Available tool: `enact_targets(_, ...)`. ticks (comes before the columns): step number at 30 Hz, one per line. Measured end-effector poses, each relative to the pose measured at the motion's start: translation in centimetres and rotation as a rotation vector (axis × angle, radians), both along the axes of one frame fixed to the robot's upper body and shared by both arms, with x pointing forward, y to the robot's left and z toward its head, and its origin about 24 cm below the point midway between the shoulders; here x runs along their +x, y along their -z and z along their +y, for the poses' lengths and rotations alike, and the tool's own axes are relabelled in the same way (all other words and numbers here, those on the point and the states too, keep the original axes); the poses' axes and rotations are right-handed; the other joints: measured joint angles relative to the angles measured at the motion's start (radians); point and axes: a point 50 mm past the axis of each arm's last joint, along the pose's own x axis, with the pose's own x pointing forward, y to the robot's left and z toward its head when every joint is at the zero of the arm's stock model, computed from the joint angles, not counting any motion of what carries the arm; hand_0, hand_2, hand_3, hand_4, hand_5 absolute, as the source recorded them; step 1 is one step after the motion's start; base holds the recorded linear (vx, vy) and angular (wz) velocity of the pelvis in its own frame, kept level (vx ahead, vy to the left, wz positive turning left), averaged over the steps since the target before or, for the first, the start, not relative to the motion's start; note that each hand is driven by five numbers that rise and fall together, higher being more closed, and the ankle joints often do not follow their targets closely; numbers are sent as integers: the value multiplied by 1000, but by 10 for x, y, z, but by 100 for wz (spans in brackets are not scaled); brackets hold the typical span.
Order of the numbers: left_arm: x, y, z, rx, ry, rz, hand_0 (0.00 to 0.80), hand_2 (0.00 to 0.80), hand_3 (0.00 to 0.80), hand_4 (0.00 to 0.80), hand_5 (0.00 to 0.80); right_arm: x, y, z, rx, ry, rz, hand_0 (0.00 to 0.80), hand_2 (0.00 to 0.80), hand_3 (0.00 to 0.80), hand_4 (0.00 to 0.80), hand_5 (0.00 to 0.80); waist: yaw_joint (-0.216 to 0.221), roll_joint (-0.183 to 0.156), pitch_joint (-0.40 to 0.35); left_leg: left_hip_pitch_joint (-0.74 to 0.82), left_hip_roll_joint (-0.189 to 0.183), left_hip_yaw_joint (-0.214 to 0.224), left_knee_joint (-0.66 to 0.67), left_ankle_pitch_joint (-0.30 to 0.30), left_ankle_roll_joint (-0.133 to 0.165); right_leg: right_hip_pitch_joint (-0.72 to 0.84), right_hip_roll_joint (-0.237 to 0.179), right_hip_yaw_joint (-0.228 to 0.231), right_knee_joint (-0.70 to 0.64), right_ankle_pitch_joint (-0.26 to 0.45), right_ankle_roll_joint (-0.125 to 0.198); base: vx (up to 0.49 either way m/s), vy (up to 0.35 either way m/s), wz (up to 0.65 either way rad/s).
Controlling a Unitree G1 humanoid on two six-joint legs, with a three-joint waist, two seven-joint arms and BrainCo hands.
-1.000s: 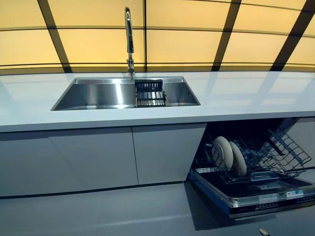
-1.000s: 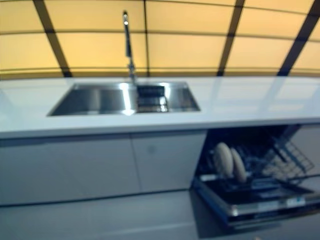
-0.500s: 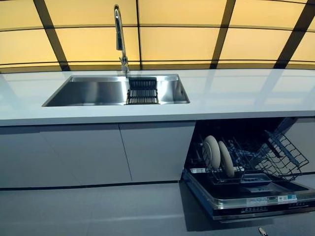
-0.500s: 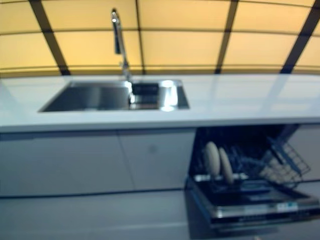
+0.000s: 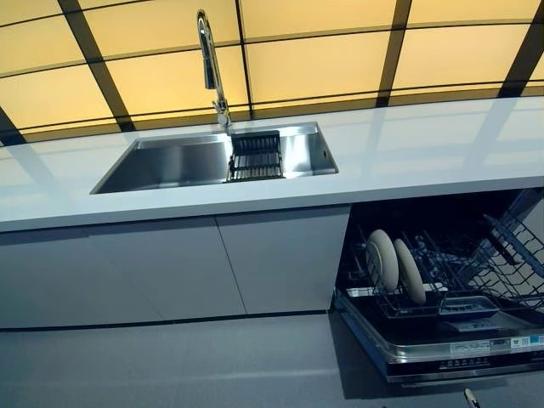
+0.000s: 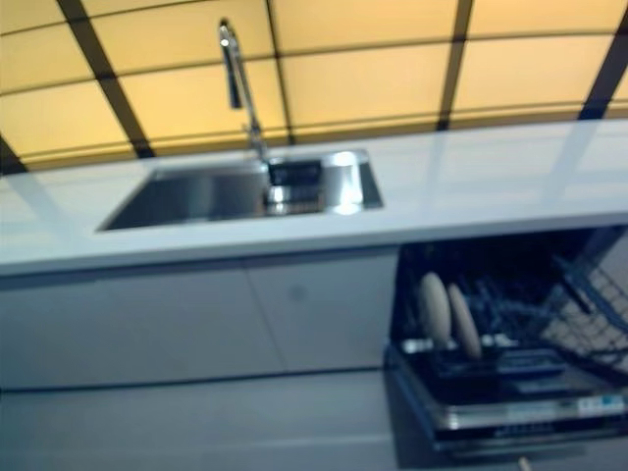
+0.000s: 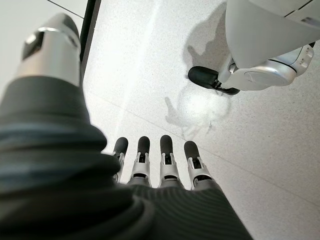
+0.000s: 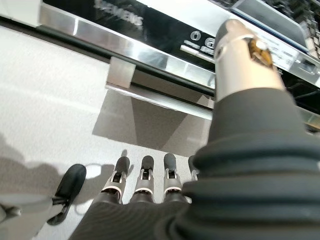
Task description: Take plates into dishwasher
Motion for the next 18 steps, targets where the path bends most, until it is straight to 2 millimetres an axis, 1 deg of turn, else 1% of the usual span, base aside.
enact_targets(2, 1, 0, 0, -4, 3, -7, 0, 0, 0, 0, 0, 3, -1, -1, 13, 34, -36, 0, 0, 0, 0, 0, 1, 8, 5, -1, -1, 0, 1, 0, 0, -2, -1, 0, 0, 0, 1, -106, -14, -2)
enact_targets(5, 6, -1, -2, -12, 16, -27, 0, 0, 0, 0, 0, 13, -6, -4, 40, 123, -125, 0, 0, 0, 0, 0, 0, 22, 19, -22, -4, 3, 2, 2, 3, -22, -5, 1, 0, 0, 3, -141, 43, -5)
enact_targets(7, 11, 0, -7, -28, 42, -44, 0, 0, 0, 0, 0, 27, -16, -11, 50, 184, -216, 0, 0, 0, 0, 0, -1, 55, 35, -44, -15, 4, 2, 9, 9, -48, -15, 1, 1, 12, 7, -161, 92, -3)
enact_targets(8, 12, 0, -10, -35, 49, -51, 0, 0, 0, 0, 0, 32, -20, -14, 51, 205, -250, 0, 0, 0, 0, 0, -3, 66, 42, -52, -19, 4, 2, 11, 8, -55, -19, 1, 1, 15, 11, -111, 106, -1)
enact_targets(9, 17, 0, -15, -49, 59, -73, 0, 0, 0, 0, 0, 41, -29, -21, 50, 253, -331, 0, 0, 0, 0, 0, -4, 87, 58, -58, -27, 4, 1, 14, 10, -61, -27, 2, 1, 19, 16, -88, 109, 2)
enact_targets(10, 18, 0, -17, -55, 57, -81, 0, 0, 0, 0, 0, 44, -32, -22, 51, 275, -364, 0, 0, 0, 0, 0, -4, 96, 64, -58, -30, 4, 1, 17, 11, -61, -31, 2, 1, 19, 16, -116, 163, 1)
enact_targets(13, 21, 2, -28, -95, 43, -104, 0, 0, 0, 0, 0, 72, -50, -26, 64, 332, -551, 0, 0, 0, 0, 0, -5, 138, 94, -58, -46, 13, 2, 21, 8, -66, -48, 4, 1, 20, 25, -102, 172, -3)
enact_targets(14, 20, 2, -30, -106, 46, -109, 0, 0, 0, 0, 0, 85, -58, -26, 77, 343, -614, 0, 0, 0, 0, 0, -2, 159, 101, -60, -53, 21, 7, 21, 9, -71, -57, 3, 2, 21, 28, -113, 231, -7)
enact_targets(15, 20, 3, -34, -116, 58, -108, 0, 0, 0, 0, 0, 93, -65, -29, 73, 347, -651, 0, 0, 0, 0, 0, -4, 170, 109, -67, -58, 27, 7, 20, 13, -77, -64, 3, 4, 21, 30, -71, 152, -4)
enact_targets(16, 21, 3, -35, -119, 66, -112, 0, 0, 0, 0, 0, 96, -68, -30, 65, 352, -663, 0, 0, 0, 0, 0, -1, 180, 114, -69, -63, 27, 9, 22, 15, -78, -69, 2, 5, 23, 31, -65, 145, 0)
enact_targets(18, 21, 5, -43, -151, 59, -126, 0, 0, 0, 0, 0, 107, -82, -38, 28, 371, -711, 0, 0, 0, 0, 0, -2, 211, 139, -75, -81, 28, 16, 25, 22, -80, -87, 2, 5, 25, 39, -73, 181, 5)
